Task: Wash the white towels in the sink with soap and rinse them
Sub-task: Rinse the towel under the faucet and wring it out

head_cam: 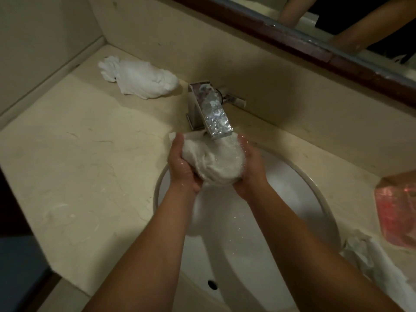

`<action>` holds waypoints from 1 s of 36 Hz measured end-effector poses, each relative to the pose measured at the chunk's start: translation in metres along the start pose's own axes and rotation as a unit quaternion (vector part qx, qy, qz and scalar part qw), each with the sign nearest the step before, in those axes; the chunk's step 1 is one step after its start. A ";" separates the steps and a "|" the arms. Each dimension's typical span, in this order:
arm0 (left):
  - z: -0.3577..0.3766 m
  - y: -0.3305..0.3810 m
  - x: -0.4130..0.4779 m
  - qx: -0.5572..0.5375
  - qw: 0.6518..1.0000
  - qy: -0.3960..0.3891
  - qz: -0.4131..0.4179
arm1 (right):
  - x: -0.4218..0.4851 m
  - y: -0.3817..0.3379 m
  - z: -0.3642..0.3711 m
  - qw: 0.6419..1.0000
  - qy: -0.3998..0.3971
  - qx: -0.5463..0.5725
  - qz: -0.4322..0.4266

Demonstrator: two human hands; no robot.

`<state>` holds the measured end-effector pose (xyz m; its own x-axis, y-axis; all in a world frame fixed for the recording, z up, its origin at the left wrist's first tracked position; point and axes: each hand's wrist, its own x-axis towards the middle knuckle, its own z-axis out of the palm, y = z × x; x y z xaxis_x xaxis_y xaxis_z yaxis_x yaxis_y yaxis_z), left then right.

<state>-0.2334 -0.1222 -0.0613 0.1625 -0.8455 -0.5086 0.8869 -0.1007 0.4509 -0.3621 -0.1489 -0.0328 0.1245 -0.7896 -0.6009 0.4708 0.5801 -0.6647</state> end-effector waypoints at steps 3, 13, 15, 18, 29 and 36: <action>-0.013 0.014 0.004 -0.015 0.999 -0.024 -0.032 | -0.002 0.001 0.009 0.999 -0.030 -0.007 0.022; -0.008 0.023 -0.002 -0.024 0.999 -0.039 -0.012 | 0.003 0.004 0.006 0.999 -0.049 -0.014 0.016; 0.000 0.015 -0.004 -0.020 0.999 -0.039 -0.017 | 0.002 0.001 -0.001 0.998 -0.048 -0.043 -0.001; 0.006 0.003 -0.003 -0.007 0.999 -0.030 0.006 | 0.001 -0.003 -0.012 0.997 -0.017 -0.066 -0.029; 0.012 -0.011 0.003 -0.002 1.000 -0.013 -0.008 | 0.003 0.002 -0.022 0.998 0.044 0.004 -0.045; 0.007 -0.006 -0.003 -0.040 0.999 -0.020 0.004 | 0.012 0.027 -0.006 0.994 0.057 0.001 -0.092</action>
<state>-0.2419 -0.1228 -0.0570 0.1547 -0.8666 -0.4745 0.9173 -0.0524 0.3948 -0.3531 -0.1414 -0.0613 -0.0644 -0.8547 -0.5152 0.4777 0.4269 -0.7679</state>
